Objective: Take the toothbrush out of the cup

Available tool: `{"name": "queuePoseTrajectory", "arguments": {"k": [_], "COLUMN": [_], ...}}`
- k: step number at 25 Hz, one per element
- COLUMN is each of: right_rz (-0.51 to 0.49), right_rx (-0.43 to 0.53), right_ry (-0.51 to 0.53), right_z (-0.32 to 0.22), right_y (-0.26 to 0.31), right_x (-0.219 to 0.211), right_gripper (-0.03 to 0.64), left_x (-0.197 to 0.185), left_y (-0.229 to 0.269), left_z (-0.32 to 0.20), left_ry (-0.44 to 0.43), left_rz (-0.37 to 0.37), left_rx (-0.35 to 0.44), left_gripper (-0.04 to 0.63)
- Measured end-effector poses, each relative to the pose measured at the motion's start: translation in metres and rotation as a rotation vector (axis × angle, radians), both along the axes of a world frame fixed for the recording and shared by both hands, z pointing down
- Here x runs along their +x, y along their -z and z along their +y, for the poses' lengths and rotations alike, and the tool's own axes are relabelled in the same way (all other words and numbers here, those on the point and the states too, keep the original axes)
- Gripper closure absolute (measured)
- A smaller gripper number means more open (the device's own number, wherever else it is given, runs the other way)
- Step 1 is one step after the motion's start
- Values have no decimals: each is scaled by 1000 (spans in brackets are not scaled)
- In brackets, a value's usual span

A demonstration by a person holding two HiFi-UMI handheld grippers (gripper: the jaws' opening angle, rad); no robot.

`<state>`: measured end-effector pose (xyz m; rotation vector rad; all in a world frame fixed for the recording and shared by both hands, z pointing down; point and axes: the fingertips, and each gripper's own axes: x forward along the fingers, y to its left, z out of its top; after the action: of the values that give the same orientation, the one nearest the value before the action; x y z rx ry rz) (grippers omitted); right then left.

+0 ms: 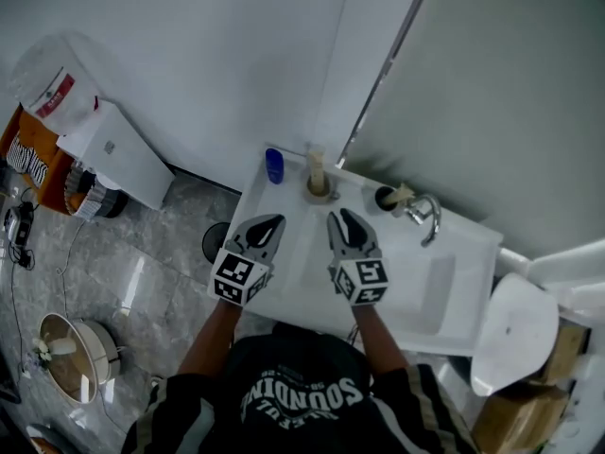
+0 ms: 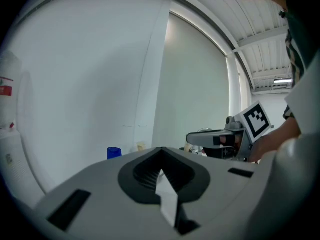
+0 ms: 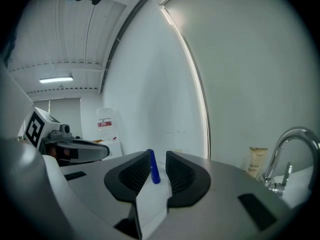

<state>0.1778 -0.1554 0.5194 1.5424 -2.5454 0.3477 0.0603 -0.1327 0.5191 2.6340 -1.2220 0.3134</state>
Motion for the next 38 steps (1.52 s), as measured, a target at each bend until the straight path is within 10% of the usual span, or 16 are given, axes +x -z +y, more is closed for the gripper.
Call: {"name": "queuePoseTrajectory", "arguments": {"k": [25, 38], "right_rz": [247, 239], "right_rx": [-272, -214], "right_ry": [69, 112], "right_z": [-177, -170], "right_y": [-127, -103], "right_x": [-29, -35], "right_gripper": [469, 558], "left_x": [-51, -61], "left_y": [-33, -27], "left_z": [4, 18], "left_ry": [185, 208], "left_rz": [-19, -25], "left_rx": [-93, -96], "left_gripper": [597, 597]}}
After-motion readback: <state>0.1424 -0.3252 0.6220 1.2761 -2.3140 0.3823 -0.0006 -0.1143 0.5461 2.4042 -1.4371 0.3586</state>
